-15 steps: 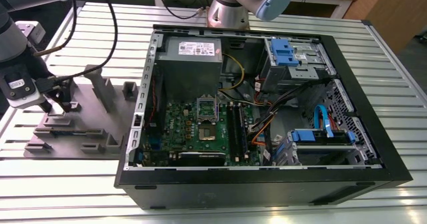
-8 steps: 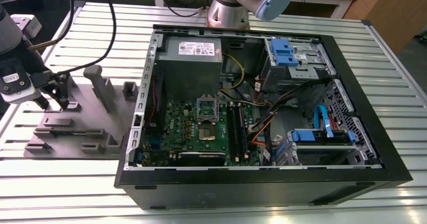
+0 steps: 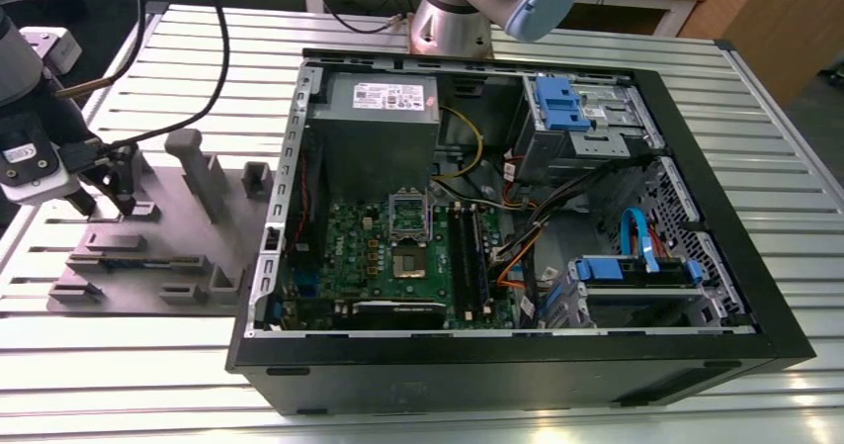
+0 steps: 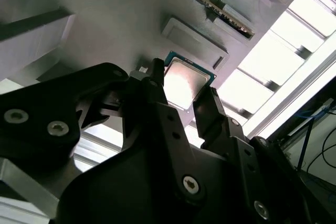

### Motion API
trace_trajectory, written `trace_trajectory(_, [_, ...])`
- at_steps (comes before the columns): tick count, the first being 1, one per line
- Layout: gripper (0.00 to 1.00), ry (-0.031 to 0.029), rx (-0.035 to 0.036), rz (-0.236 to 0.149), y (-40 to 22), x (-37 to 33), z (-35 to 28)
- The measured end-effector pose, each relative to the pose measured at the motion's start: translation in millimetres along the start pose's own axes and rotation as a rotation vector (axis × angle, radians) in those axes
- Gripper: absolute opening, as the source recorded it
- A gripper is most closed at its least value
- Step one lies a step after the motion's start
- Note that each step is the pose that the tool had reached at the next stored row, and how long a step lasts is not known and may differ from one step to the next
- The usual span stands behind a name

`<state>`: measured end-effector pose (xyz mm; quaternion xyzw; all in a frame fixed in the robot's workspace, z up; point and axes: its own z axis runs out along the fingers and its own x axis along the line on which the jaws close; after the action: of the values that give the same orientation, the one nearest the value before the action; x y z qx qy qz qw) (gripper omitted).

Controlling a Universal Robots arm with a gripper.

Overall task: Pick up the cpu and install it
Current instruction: 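Pick up the cpu and move it towards the insertion slot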

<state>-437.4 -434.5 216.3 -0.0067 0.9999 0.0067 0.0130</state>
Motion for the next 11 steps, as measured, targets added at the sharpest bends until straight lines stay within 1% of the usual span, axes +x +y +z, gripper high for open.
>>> trace_trajectory(3, [0.47, -0.0003, -0.0001, 0.000, 0.0, -0.1, -3.3])
trace_trajectory(11, [0.47, -0.0003, -0.0002, 0.000, 0.1, -0.2, -4.1])
